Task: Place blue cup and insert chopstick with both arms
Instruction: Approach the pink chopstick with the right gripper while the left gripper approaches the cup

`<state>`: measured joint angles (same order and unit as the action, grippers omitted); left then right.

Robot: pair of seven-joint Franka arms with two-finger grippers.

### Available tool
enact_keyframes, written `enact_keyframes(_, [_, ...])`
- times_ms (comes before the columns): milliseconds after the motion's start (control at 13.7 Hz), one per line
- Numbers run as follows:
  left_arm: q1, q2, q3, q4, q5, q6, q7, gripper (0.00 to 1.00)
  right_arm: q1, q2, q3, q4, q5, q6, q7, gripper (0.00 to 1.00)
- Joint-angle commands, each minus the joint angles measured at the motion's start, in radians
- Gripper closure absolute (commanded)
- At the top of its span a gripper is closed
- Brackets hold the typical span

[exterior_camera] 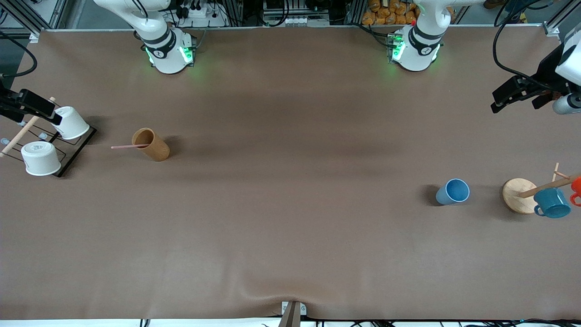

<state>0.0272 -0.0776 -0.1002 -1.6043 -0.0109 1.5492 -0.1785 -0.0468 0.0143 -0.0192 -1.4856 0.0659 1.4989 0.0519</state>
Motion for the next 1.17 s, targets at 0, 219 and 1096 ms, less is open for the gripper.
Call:
enact_keyframes(0, [0.004, -0.001, 0.0, 0.014, -0.007, -0.014, 0.01, 0.0, 0.005, 0.004, -0.001, 0.014, 0.003, -0.008, 0.013, 0.0])
enact_keyframes(219, [0.005, 0.015, 0.0, 0.015, 0.017, -0.014, 0.011, 0.0, 0.005, 0.004, -0.001, 0.014, 0.003, -0.009, 0.013, 0.0])
enact_keyframes(1096, [0.036, 0.111, 0.0, -0.176, 0.029, 0.248, 0.013, 0.0, 0.007, 0.091, 0.001, 0.008, -0.021, -0.006, 0.0, 0.0])
